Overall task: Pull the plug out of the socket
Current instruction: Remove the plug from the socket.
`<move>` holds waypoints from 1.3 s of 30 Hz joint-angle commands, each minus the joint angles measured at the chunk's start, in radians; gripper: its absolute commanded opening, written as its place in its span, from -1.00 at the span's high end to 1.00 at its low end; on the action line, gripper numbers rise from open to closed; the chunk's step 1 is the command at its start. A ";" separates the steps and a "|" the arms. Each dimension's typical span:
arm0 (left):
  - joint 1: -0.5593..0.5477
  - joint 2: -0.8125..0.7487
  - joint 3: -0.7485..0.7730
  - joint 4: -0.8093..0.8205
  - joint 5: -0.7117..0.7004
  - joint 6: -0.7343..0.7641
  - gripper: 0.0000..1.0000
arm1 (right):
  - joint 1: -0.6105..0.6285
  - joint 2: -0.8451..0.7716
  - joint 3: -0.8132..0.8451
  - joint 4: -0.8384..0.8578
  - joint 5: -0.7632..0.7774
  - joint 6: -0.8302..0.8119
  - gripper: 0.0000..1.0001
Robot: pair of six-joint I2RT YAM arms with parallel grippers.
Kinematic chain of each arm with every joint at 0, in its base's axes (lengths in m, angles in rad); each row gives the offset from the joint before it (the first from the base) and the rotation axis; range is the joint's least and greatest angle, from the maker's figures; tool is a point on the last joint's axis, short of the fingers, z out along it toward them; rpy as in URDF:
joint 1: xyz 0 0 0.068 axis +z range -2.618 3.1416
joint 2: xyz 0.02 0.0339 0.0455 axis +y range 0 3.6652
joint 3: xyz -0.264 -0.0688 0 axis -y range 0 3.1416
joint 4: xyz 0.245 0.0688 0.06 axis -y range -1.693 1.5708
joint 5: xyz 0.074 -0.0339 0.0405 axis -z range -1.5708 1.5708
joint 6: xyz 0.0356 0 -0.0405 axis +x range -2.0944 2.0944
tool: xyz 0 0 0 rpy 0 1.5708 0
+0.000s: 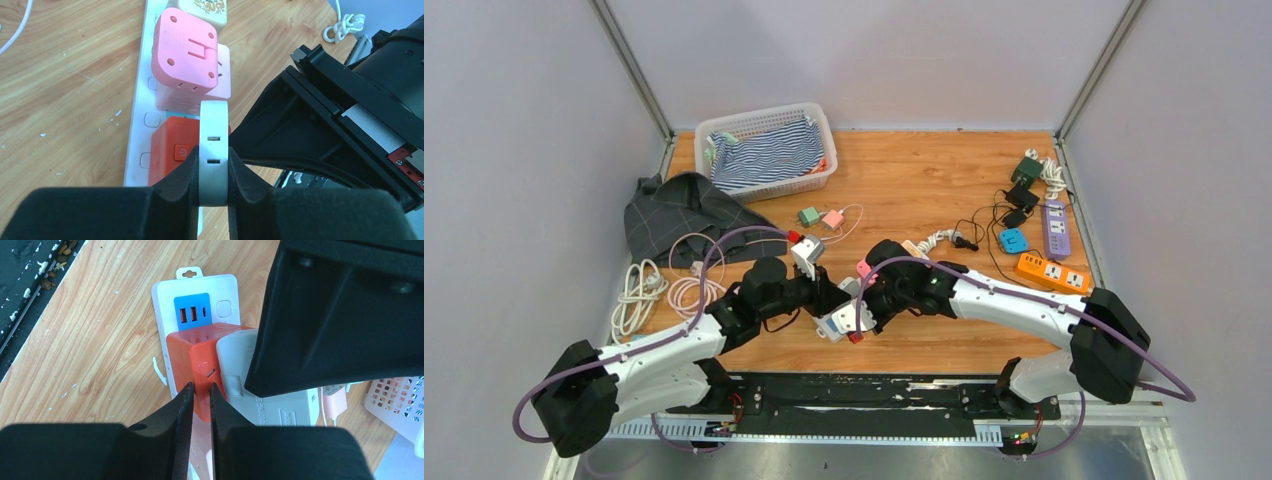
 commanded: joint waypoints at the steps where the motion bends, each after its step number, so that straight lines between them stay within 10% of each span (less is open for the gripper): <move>1: -0.012 -0.009 0.022 0.007 0.035 0.015 1.00 | 0.000 0.074 -0.061 -0.200 0.079 0.017 0.65; 39: -0.012 0.011 0.077 0.007 0.042 0.005 1.00 | 0.003 0.096 -0.052 -0.211 0.085 0.023 0.65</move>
